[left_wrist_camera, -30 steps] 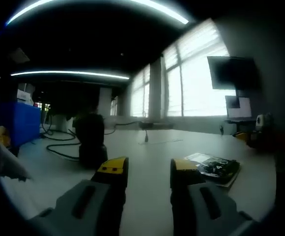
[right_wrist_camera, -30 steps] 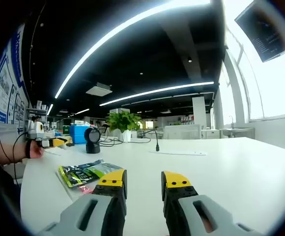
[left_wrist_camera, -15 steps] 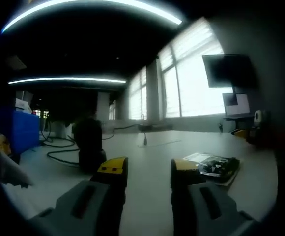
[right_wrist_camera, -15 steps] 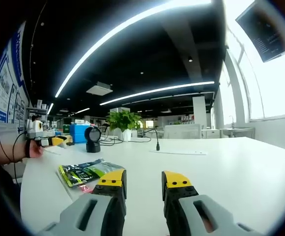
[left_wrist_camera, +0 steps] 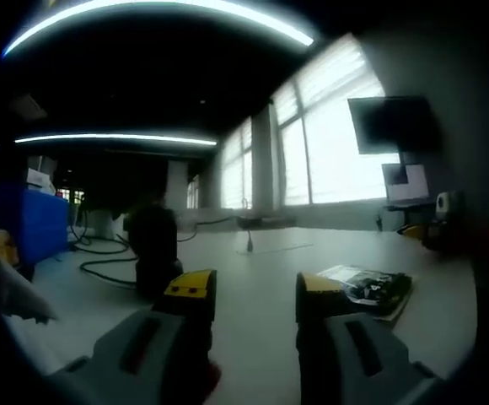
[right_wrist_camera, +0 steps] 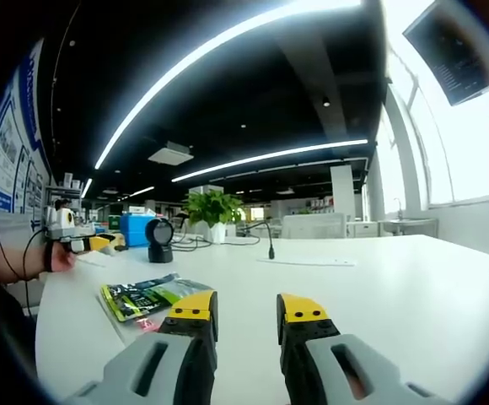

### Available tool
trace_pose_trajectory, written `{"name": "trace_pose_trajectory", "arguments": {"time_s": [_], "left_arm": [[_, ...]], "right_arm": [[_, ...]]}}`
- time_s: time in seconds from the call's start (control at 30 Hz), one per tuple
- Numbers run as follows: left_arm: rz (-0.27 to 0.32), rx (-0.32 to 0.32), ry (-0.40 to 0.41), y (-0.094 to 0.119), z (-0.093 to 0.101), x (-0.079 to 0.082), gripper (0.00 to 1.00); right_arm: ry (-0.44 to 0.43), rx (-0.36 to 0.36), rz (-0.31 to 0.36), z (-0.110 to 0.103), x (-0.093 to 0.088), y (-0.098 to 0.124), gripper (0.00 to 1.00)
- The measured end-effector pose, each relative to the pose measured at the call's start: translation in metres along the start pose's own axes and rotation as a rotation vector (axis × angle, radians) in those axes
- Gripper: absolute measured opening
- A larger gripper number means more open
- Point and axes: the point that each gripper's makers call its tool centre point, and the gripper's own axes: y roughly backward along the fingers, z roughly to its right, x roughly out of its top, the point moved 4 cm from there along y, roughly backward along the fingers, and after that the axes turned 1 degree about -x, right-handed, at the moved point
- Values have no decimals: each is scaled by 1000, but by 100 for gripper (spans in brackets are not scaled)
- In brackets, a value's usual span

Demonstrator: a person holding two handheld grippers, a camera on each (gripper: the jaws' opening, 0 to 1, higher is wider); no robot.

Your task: Clip sheet goods on table flip sheet goods clip sheet goods scan sheet goods put sheet goods back to table

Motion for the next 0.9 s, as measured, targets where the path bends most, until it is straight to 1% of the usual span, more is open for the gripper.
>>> {"name": "trace_pose_trajectory", "arguments": {"time_s": [0.13,0.3,0.4,0.6,0.8,0.9], "left_arm": [[-8,-8,-17,0,2,-1,31],[-16,-7,7,-1,1,-3,31],[-17,-7,7,-1,1,-3,31],[-37,-21,4,-4,3,-7,27],[-24,-29,9,-4,3,-5,27],[-33,-24,7,-4,2,-7,27]], "right_arm": [[2,0,-4,0,-1,0,24],[-1,-1,-6,1,-1,0,24],[-3,-1,-3,1,0,0,24],[-6,-10,0,2,0,1,24],[-5,1,0,0,0,0,24],[-6,0,4,0,1,1,25]]}}
